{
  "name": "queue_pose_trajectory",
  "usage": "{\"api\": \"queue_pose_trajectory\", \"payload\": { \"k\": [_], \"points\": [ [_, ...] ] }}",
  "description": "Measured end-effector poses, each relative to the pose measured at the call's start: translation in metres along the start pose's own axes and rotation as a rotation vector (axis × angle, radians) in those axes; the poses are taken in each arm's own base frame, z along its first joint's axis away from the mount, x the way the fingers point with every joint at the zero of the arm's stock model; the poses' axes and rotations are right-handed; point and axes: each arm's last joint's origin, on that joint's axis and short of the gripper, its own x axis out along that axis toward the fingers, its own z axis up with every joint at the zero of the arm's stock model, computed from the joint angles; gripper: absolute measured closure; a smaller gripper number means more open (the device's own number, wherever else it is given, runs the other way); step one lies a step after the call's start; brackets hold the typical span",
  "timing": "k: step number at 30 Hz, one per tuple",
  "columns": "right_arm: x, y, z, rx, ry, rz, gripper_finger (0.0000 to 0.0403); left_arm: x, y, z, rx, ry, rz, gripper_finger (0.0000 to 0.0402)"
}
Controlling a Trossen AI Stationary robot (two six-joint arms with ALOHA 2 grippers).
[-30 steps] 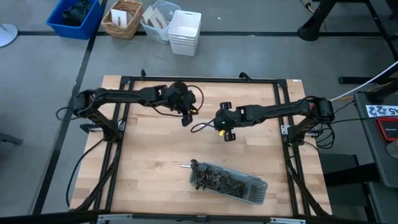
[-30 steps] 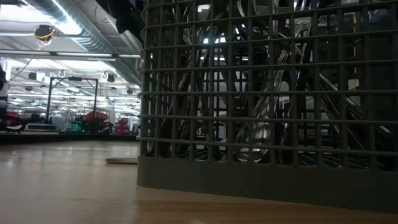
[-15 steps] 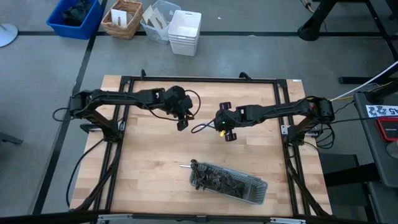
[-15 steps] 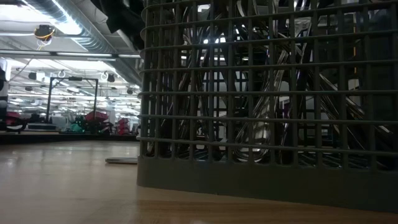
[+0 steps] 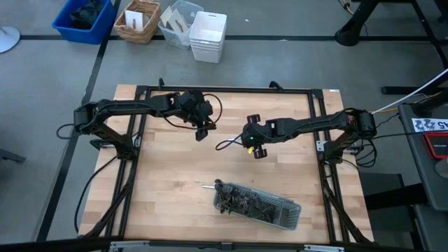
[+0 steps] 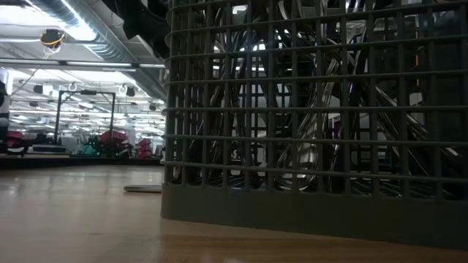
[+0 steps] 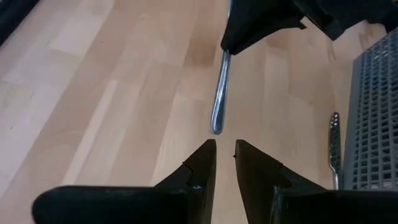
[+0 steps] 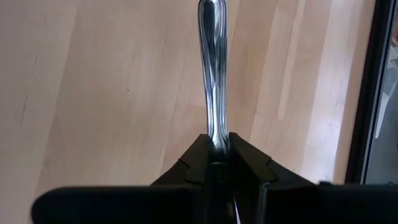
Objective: Sort silverware
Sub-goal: Put the knife into the gray silverware rack
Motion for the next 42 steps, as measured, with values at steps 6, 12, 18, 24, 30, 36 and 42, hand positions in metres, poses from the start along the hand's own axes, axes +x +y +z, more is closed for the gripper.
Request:
{"api": "queue_pose_trajectory", "payload": {
  "k": [6,12,18,24,30,36,42],
  "points": [
    [0.0,0.0,0.0,-0.001,0.0,-0.001,0.0355,0.001,-0.008,0.001,0.008,-0.006,-0.021,0.0348],
    [0.0,0.0,0.0,-0.05,0.0,-0.001,0.0355,0.003,-0.02,0.011,-0.077,-0.111,-0.062,0.0348],
    [0.0,0.0,0.0,-0.082,-0.001,-0.003,0.0355,0.004,-0.022,0.012,0.052,-0.126,-0.009,0.0347],
    [0.0,-0.002,-0.001,-0.141,0.037,-0.077,0.0355,0.004,-0.02,0.013,0.203,-0.136,0.065,0.0347],
    [0.0,-0.004,-0.001,-0.22,0.072,-0.142,0.0355,0.003,-0.02,0.017,0.232,-0.177,0.076,0.0331],
    [-0.001,-0.005,-0.001,-0.239,0.079,-0.168,0.0355,0.003,-0.019,0.018,0.253,-0.18,0.118,0.0269],
    [-0.001,-0.006,0.002,-0.279,0.063,-0.187,0.0355,0.011,-0.018,0.015,0.212,-0.157,0.114,0.0235]
  ]
}}
